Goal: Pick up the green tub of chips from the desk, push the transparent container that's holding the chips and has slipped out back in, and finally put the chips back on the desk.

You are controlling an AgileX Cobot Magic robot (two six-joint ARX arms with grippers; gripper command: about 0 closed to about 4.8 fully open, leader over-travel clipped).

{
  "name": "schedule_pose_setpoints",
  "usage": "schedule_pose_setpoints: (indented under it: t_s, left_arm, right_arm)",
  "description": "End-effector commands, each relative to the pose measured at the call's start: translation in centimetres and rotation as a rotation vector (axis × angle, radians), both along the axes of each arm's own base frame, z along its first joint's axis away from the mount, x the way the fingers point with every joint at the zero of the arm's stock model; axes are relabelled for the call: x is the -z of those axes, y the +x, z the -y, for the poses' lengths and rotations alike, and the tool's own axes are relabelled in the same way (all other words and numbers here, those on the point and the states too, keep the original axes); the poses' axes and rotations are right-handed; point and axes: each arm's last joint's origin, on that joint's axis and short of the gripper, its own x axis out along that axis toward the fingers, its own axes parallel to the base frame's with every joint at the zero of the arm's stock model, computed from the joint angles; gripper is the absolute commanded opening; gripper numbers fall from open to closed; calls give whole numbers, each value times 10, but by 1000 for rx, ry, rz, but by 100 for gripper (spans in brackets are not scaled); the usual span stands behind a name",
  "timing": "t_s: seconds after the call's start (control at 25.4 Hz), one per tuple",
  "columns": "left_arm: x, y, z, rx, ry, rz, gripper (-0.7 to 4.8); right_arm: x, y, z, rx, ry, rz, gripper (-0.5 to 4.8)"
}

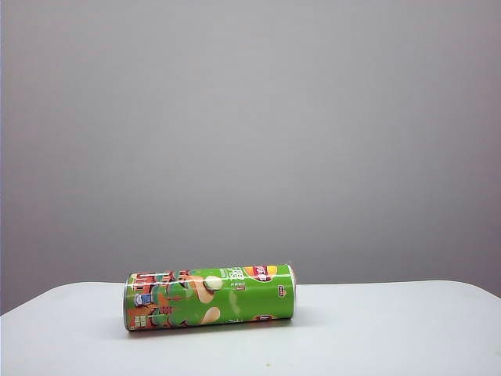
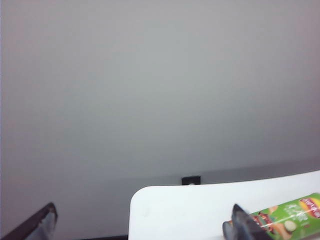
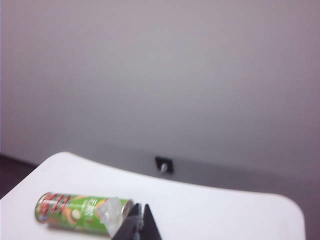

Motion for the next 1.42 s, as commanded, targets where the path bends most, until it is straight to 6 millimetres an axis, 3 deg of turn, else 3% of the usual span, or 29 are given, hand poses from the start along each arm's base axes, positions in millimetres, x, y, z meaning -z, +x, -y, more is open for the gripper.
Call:
schedule_pose_setpoints:
  t_s: [0.04, 0.24, 0.47, 0.75, 1.02, 1.18, 1.42]
  left_arm:
    - [2, -1, -1, -9, -91, 8, 479]
    - [11, 4, 0, -10, -150, -33, 479]
    - [30, 16, 2, -5, -245, -63, 479]
    - [72, 33, 4, -36, -135, -146, 479]
    - [96, 46, 6, -52, -89, -58, 479]
    - [106, 49, 6, -55, -76, -44, 455]
    - [117, 49, 6, -49, -42, -134, 345]
  right_arm:
    - [15, -19, 0, 84, 95, 120, -10]
    - [44, -47, -2, 178, 166, 174, -10]
    - [56, -41, -4, 165, 168, 92, -10]
    - [102, -24, -6, 195, 152, -8, -10]
    - [125, -16, -12, 236, 112, 21, -10]
    - [138, -15, -16, 219, 91, -41, -9]
    - [140, -15, -16, 217, 81, -59, -8]
